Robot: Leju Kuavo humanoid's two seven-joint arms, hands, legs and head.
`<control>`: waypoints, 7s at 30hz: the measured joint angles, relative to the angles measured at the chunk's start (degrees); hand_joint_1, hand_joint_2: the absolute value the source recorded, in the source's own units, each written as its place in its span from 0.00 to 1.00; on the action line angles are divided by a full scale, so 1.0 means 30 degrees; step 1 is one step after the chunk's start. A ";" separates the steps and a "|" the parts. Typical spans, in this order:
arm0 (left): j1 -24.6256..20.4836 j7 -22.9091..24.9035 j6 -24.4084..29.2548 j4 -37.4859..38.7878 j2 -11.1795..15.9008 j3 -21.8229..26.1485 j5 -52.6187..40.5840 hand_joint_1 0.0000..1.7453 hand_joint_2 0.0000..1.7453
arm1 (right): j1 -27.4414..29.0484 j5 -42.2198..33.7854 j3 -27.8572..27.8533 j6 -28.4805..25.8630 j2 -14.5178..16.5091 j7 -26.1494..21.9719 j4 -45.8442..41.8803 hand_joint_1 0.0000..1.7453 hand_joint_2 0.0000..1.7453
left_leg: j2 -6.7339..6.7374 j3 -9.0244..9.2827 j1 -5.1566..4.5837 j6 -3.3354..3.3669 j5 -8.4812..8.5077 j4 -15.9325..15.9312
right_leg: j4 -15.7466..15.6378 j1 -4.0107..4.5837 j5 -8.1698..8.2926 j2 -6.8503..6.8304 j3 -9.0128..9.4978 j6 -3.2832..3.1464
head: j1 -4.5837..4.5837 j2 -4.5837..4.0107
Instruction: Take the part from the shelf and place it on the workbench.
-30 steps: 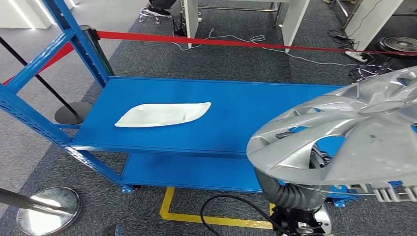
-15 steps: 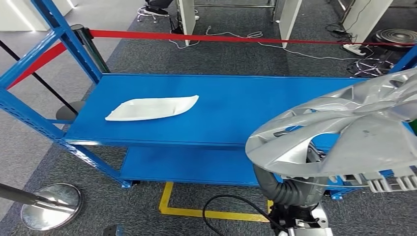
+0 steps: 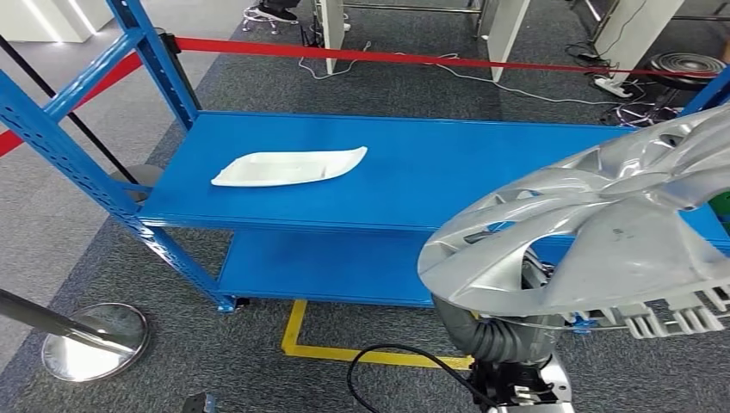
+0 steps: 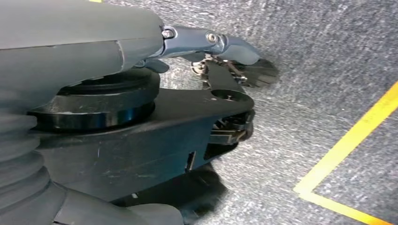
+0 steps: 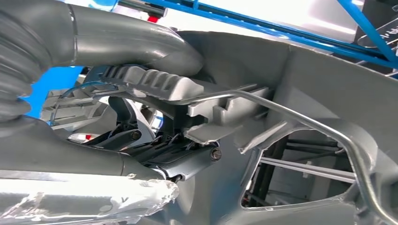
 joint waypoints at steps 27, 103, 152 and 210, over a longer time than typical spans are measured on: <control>-0.0080 -0.0015 0.0007 -0.0006 0.0164 0.0013 -0.0011 0.00 1.00 | -0.0230 0.0217 0.0202 -0.0315 -0.0029 -0.0448 0.0005 1.00 1.00 | 0.0083 0.1181 -0.0186 0.0192 -0.0381 -0.0747 | 0.2288 0.0086 -0.0815 0.0005 -0.2440 -0.0146 | 0.0027 0.0000; 0.0003 0.1341 0.2530 -0.0013 0.0280 -0.0076 -0.1534 0.00 1.00 | 0.0044 -0.1955 0.0182 -0.1373 0.0463 -0.0810 -0.0111 1.00 1.00 | 0.0102 -0.0882 -0.0077 -0.0944 -0.3451 0.4706 | -0.3150 0.0134 0.1474 -0.0042 0.0578 -0.1128 | -0.0249 0.0000; 0.0223 0.5062 0.4260 -0.0013 0.0067 -0.3406 -0.5709 0.00 1.00 | -0.0102 -0.2166 0.0175 -0.3269 0.0590 -0.0462 -0.0109 1.00 1.00 | 0.1195 0.1022 0.0058 0.0005 -0.0770 -0.0031 | 0.1058 0.0092 0.0100 -0.0232 -0.1644 -0.0013 | 0.0130 0.0000; 0.0210 0.4858 0.4124 -0.0013 0.0097 -0.3359 -0.5534 0.00 1.00 | -0.0016 -0.1940 0.0219 -0.3756 0.0605 -0.0965 -0.0168 1.00 1.00 | 0.0375 0.1163 0.0164 -0.0043 -0.1024 0.0017 | 0.2239 0.0067 -0.0606 0.0117 -0.2804 -0.0064 | 0.0310 0.0000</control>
